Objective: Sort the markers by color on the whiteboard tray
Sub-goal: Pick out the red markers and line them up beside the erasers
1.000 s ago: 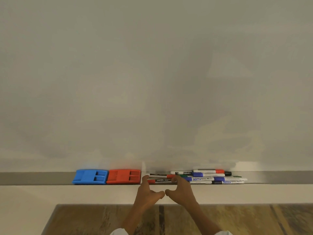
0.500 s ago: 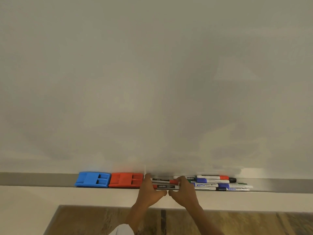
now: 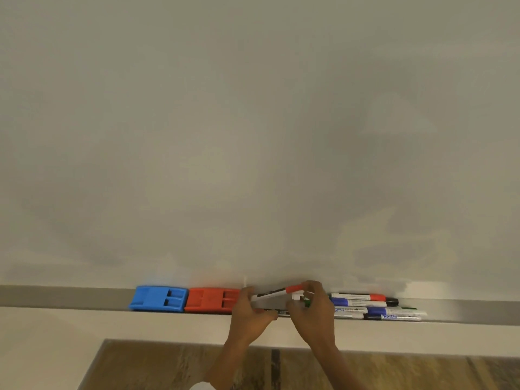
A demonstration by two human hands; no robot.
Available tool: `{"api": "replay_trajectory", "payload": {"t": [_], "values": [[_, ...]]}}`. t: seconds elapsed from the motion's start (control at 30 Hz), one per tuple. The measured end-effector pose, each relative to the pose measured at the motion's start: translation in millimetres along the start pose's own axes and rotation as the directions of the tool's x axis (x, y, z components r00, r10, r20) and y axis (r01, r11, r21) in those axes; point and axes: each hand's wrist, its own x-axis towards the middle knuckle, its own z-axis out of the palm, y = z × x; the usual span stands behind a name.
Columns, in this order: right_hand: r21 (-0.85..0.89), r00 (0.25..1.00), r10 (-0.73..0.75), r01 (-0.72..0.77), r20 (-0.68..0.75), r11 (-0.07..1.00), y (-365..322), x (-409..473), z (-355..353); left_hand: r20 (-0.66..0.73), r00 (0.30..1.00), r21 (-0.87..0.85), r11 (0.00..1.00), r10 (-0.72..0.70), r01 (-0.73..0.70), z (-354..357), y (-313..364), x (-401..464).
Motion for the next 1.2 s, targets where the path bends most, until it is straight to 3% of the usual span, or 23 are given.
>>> {"api": "replay_trajectory", "payload": {"t": [0.13,0.3,0.4,0.5,0.63,0.87,0.97,1.03,1.1,1.2], "values": [[0.147,0.985,-0.146,0.159,-0.092,0.976,-23.5,2.8,-1.3,0.013,0.997,-0.113,0.991,-0.072,0.073,6.8,5.8,-0.9],[0.068,0.901,-0.432,0.434,-0.041,0.898,-36.0,16.3,-1.0,0.095,0.989,-0.179,0.975,-0.114,0.130,12.8,14.3,-3.6],[0.002,0.778,-0.618,0.621,0.112,0.783,-37.0,20.5,0.8,0.018,1.000,-0.158,0.987,0.013,-0.010,1.2,17.0,-4.6],[0.004,0.706,-0.659,0.682,0.259,0.732,-36.8,19.0,6.3,-0.124,0.973,-0.123,0.970,0.194,-0.209,-14.7,23.7,-9.1],[0.122,0.766,-0.596,0.586,0.239,0.801,-36.1,16.4,16.5,-0.219,0.908,-0.035,0.927,0.357,-0.373,-16.0,23.3,-14.7],[0.225,0.814,-0.489,0.437,0.314,0.871,-34.5,16.4,12.8,-0.258,0.889,-0.040,0.915,0.379,-0.402,-3.6,8.9,-16.0],[0.166,0.879,-0.428,0.400,0.211,0.902,-29.2,16.3,7.4,-0.368,0.886,-0.161,0.919,0.282,-0.359,-1.2,12.0,-15.8],[0.113,0.946,-0.300,0.288,0.120,0.951,-14.3,15.4,4.4,-0.436,0.877,-0.223,0.919,0.205,-0.325,-1.9,11.5,-13.6],[0.064,0.983,-0.155,0.149,0.102,0.987,4.9,12.5,1.3,-0.473,0.867,-0.255,0.918,0.156,-0.304,-0.6,10.3,-12.0],[0.050,0.991,-0.057,0.051,0.119,0.997,23.6,7.4,-2.1,-0.494,0.869,-0.323,0.922,0.028,-0.213,8.3,6.3,-8.9]]}}
